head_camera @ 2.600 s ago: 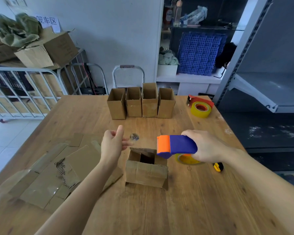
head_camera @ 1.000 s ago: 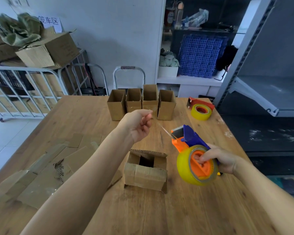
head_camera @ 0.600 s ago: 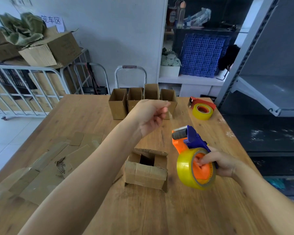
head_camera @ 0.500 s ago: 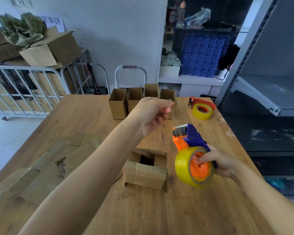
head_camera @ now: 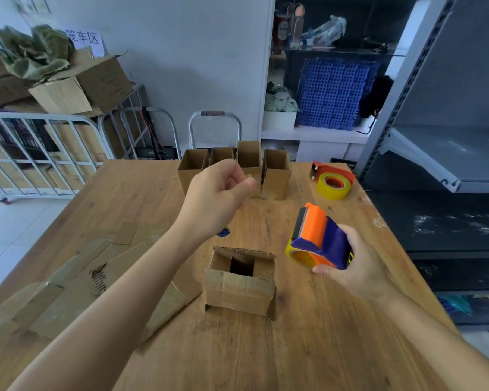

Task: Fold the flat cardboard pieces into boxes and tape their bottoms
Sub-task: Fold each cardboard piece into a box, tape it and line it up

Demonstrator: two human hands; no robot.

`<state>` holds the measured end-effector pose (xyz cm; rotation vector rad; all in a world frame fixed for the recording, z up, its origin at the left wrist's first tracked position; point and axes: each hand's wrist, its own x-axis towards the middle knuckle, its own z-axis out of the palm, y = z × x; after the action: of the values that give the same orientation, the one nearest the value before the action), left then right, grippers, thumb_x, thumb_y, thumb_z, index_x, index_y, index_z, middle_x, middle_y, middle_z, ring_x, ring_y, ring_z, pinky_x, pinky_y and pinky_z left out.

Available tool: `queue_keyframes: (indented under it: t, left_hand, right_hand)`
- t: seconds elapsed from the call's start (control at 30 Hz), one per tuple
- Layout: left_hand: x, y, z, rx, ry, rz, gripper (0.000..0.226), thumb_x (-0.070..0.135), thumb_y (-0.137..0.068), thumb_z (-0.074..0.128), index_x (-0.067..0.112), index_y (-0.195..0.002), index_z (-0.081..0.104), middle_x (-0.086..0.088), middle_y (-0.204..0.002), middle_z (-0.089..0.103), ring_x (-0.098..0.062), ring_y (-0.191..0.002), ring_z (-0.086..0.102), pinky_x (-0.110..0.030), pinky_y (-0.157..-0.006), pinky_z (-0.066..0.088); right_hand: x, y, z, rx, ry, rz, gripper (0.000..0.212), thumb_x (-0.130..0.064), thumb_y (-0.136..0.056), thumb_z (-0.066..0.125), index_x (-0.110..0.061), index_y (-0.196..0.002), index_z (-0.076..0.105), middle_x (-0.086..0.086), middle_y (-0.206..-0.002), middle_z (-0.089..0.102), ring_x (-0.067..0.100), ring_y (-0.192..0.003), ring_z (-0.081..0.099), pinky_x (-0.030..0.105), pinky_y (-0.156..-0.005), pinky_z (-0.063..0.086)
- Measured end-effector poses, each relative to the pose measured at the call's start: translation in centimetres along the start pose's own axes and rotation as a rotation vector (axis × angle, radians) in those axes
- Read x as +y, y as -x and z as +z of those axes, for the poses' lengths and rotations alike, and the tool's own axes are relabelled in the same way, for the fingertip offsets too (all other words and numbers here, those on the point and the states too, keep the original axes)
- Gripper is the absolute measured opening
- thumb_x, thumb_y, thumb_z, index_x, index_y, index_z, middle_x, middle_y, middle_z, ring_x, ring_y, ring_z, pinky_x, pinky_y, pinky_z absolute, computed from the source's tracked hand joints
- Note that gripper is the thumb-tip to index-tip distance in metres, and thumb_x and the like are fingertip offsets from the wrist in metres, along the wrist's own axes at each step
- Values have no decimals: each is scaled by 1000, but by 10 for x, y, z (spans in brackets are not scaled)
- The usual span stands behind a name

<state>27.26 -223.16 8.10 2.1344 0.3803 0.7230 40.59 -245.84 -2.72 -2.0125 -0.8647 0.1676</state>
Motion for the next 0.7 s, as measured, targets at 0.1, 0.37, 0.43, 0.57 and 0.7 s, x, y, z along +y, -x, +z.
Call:
queue_keyframes:
  t: [0.1, 0.37, 0.43, 0.57, 0.7]
  left_hand:
    - [-1, 8, 0, 34, -7, 115, 20, 20, -92, 61, 11, -74, 55, -7, -61, 56, -17, -56, 50, -35, -59, 46]
    - [-4, 21, 3, 16, -58, 289, 18, 21, -89, 59, 12, -75, 55, 0, -59, 51, -18, -59, 49, -23, -52, 41]
    - [-11, 17, 2, 30, -32, 223, 19, 21, -90, 60, 11, -74, 55, -5, -60, 53, -20, -58, 50, -32, -55, 44]
    - [-23, 14, -6, 33, -13, 164, 20, 15, -91, 63, 11, -73, 56, -6, -59, 54, -19, -57, 51, -28, -57, 45]
    - [-37, 26, -11, 1, -60, 218, 16, 22, -91, 61, 13, -78, 58, 4, -61, 58, -13, -62, 55, -19, -58, 44]
  right_hand:
    - [7, 2, 6, 100, 58, -9, 82, -15, -53, 95, -26, -114, 41, -21, -98, 53, -2, -86, 57, 2, -69, 41]
    - [20, 9, 16, 140, 199, -248, 71, -40, -69, 71, -8, -126, 42, 1, -106, 52, 9, -92, 50, 4, -86, 38]
    - [18, 10, 20, 86, 202, -258, 67, -37, -73, 64, -8, -129, 42, 1, -105, 53, 10, -92, 52, 13, -85, 42]
    - [4, 19, 19, 85, 256, -282, 59, -36, -69, 67, -18, -120, 43, -2, -99, 57, 5, -87, 50, 4, -81, 39]
    - [91, -6, 26, 99, 563, -213, 57, -44, -64, 77, -15, -107, 55, -2, -100, 60, 11, -93, 55, 24, -90, 43]
